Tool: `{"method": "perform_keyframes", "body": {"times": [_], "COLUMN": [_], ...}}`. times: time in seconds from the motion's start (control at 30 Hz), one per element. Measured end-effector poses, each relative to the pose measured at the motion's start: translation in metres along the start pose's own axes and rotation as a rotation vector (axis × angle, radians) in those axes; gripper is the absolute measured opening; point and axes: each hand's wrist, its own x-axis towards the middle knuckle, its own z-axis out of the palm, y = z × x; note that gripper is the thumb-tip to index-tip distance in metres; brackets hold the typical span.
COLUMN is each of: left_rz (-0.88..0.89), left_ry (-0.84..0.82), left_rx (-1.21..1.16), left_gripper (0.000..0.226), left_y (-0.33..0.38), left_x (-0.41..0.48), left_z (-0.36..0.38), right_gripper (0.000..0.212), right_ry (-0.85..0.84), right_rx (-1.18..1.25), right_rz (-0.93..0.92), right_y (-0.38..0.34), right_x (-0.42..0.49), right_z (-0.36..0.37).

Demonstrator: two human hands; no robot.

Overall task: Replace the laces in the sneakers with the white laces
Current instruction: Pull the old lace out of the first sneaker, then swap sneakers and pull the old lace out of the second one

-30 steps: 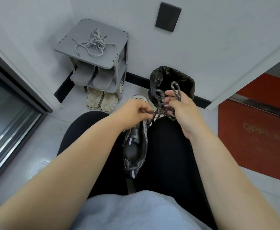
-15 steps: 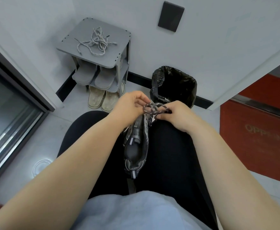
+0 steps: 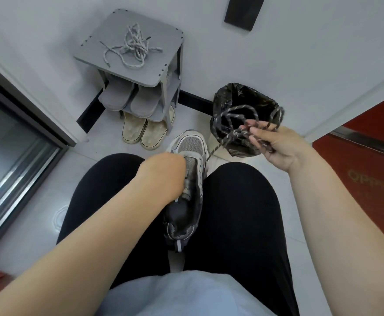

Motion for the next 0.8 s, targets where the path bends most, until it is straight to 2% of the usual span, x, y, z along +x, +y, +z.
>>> {"method": "perform_keyframes", "body": {"times": [0.1, 0.23, 0.33, 0.47, 0.6, 0.67, 0.73, 0.8], "left_rz": [-0.032, -0.087, -0.162, -0.292, -0.386, -0.431, -0.490, -0.535], "left_ry": [-0.058, -0.113, -0.166, -0.220, -0.209, -0.192, -0.133, -0.086], "left_rx": [-0.088, -0.145, -0.195, -0.318, -0.404, -0.458, -0.515, -0.572], "left_gripper": [0.019, 0.023, 0.024, 0.028, 0.038, 0.037, 0.033, 0.037], "left_y": [-0.004, -0.013, -0.020, -0.038, -0.056, -0.065, -0.075, -0.080], "left_x": [0.016, 0.049, 0.089, 0.141, 0.169, 0.173, 0.181, 0.188], "left_z": [0.002, 0.008, 0.025, 0.070, 0.114, 0.129, 0.144, 0.158], "right_gripper": [0.035, 0.024, 0.025, 0.027, 0.014, 0.030, 0.032, 0.026], "right_ry": [0.122, 0.330, 0.412, 0.483, 0.447, 0.472, 0.580, 0.725], "right_rx": [0.226, 0.303, 0.209, 0.112, 0.132, 0.025, -0.164, -0.267], "right_rz": [-0.137, -0.286, -0.248, -0.091, 0.058, 0.113, 0.091, -0.060], "right_y": [-0.020, -0.043, -0.038, -0.008, 0.022, 0.033, 0.043, 0.054], "right_x": [0.017, 0.051, 0.090, 0.141, 0.166, 0.170, 0.177, 0.179], "right_z": [-0.005, -0.014, -0.021, -0.029, -0.036, -0.040, -0.043, -0.038]}}
